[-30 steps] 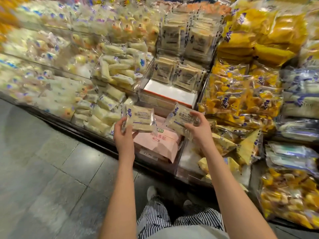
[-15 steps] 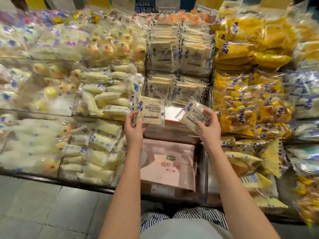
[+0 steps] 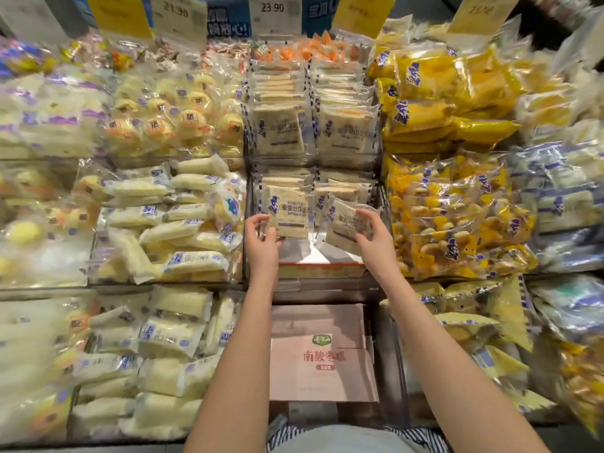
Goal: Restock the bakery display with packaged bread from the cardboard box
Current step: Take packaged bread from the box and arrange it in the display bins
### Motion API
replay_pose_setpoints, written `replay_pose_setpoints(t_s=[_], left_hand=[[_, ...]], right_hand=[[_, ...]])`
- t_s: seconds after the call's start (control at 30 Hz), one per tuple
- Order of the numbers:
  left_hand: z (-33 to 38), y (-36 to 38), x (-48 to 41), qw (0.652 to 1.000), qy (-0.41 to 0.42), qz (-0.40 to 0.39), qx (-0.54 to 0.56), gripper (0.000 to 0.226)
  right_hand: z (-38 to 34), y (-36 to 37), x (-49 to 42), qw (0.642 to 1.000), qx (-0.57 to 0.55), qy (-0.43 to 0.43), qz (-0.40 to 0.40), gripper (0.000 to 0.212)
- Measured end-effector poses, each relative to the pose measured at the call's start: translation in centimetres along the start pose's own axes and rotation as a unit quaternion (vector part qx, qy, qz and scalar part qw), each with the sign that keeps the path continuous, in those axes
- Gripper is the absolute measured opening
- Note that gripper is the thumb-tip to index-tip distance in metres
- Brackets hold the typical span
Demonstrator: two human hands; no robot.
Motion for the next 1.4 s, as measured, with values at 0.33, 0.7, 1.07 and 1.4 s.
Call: replay_pose_setpoints(t_s=[0.33,0.7,1.07,1.4], left_hand=[[-1.0,1.3,-2.6,0.957,-0.052,-0.028,-0.284,0.039],[-3.1,3.9,-3.3,0.869,0.000,-0.061,-0.490,0.109],[-2.7,5.8,-3.4,0.844,0.029,-0.098,-0.526,0.112],[-2.2,4.2,-4.6,0.853,0.073,-0.029,-0.515,0.101]], right_hand=[[2.1,1.3,-3.7,0.990,0.140,0.018,-0.020,0.085],[1.9,2.2,-5.4,0.916,0.398,-0.025,0.028,0.095],[1.9,3.1,-5.5,0.858,0.502,-0.099,0.040,0.095],[1.5,4.7,-6.3,0.816,0.559,-0.142,0.030,0.102]])
Point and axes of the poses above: each hand's wrist, its own x-axis away from the middle knuckle, its own y-axis out of the palm, z = x × y, the point moved 5 cm from there along -x, towards the middle knuckle, and after that the axes turned 14 degrees about -z, right-handed, at the moved point
